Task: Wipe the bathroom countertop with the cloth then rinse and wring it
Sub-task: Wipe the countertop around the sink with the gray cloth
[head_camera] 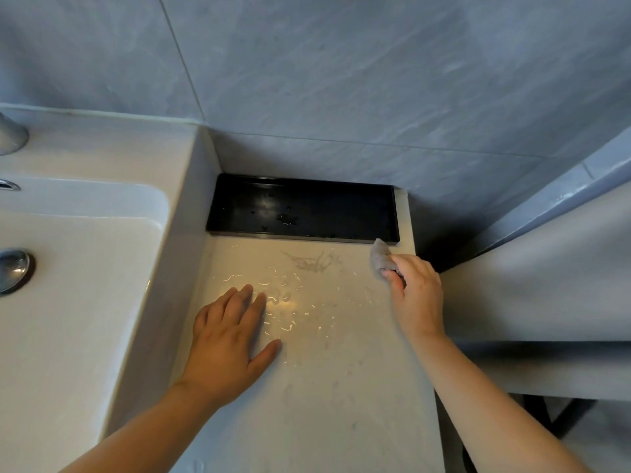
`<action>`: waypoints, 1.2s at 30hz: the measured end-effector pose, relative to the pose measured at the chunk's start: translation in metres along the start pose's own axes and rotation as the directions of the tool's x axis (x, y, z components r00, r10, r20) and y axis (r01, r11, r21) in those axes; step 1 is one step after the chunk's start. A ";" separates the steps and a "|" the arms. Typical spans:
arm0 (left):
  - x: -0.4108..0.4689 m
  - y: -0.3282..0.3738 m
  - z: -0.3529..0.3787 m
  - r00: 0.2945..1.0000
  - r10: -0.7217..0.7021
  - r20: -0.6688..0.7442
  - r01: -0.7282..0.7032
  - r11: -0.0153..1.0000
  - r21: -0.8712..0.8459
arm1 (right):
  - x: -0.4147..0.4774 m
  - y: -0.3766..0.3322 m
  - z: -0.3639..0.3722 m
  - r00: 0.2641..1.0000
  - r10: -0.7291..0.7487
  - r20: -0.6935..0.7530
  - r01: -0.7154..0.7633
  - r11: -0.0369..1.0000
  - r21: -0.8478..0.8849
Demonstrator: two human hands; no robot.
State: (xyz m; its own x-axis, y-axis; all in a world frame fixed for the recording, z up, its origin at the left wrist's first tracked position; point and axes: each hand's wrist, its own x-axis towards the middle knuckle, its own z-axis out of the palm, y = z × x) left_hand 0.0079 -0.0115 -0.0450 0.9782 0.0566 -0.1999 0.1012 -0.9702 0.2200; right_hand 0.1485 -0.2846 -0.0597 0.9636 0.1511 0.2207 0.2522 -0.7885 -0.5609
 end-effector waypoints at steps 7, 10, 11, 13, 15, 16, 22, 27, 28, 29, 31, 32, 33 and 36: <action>0.001 -0.001 -0.001 1.000 0.000 0.028 0.000 1.000 0.024 | -0.051 -0.020 -0.004 0.996 -0.032 0.083 0.034 0.999 -0.023; 0.000 -0.003 0.000 0.999 0.007 0.039 -0.008 1.000 0.023 | -0.059 -0.028 -0.011 0.985 -0.008 0.175 -0.005 0.997 0.074; 0.000 -0.002 -0.001 0.999 0.007 0.041 -0.008 1.000 0.026 | -0.056 -0.030 -0.016 0.981 0.010 0.196 -0.035 0.992 0.125; 0.000 -0.002 -0.001 0.999 0.004 0.040 -0.006 0.999 0.034 | -0.043 -0.032 -0.027 0.988 0.034 0.151 -0.066 0.976 0.209; 0.000 -0.001 -0.001 0.999 0.003 0.040 -0.004 1.000 0.030 | -0.022 -0.034 -0.037 0.999 0.026 0.048 -0.035 0.979 0.203; 0.000 -0.001 -0.001 0.999 0.004 0.040 -0.005 1.000 0.029 | -0.010 -0.033 -0.038 1.000 0.015 0.018 -0.017 0.986 0.165; 0.000 0.000 0.000 1.000 -0.002 0.029 0.002 1.000 0.003 | 0.024 -0.008 0.000 0.984 -0.139 0.112 0.159 0.969 -0.187; -0.001 0.000 0.001 1.000 -0.002 0.026 0.002 1.000 0.004 | 0.018 -0.017 0.019 0.996 -0.085 0.002 0.085 0.993 -0.076; -0.001 0.000 0.002 1.000 -0.005 0.030 0.005 1.000 0.004 | 0.017 -0.023 0.024 0.995 -0.094 0.023 0.095 0.994 -0.051; -0.001 0.000 0.002 0.999 -0.009 0.032 0.009 1.000 0.005 | 0.017 -0.029 0.030 0.993 -0.103 0.052 0.105 0.994 -0.026; -0.001 0.000 0.001 0.999 -0.011 0.033 0.011 1.000 0.007 | 0.018 -0.036 0.037 0.993 -0.093 0.067 0.094 0.996 -0.003; -0.001 0.000 0.001 0.999 -0.008 0.038 0.008 1.000 0.004 | 0.018 -0.038 0.038 0.996 -0.073 0.059 0.073 0.997 -0.005; -0.001 0.000 0.000 0.999 -0.005 0.039 0.006 1.000 -0.003 | 0.016 -0.039 0.037 0.997 -0.054 0.055 0.054 0.999 -0.002; -0.001 -0.001 -0.002 0.999 -0.004 0.040 0.005 1.000 -0.028 | -0.001 -0.040 0.031 0.996 -0.065 0.064 0.063 0.998 0.025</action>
State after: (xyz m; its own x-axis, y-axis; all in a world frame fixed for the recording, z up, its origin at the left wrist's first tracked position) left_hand 0.0073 -0.0098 -0.0432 0.9698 0.0512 -0.2384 0.1113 -0.9629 0.2459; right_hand 0.1399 -0.2348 -0.0622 0.9490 0.2398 0.2045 0.3145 -0.7625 -0.5654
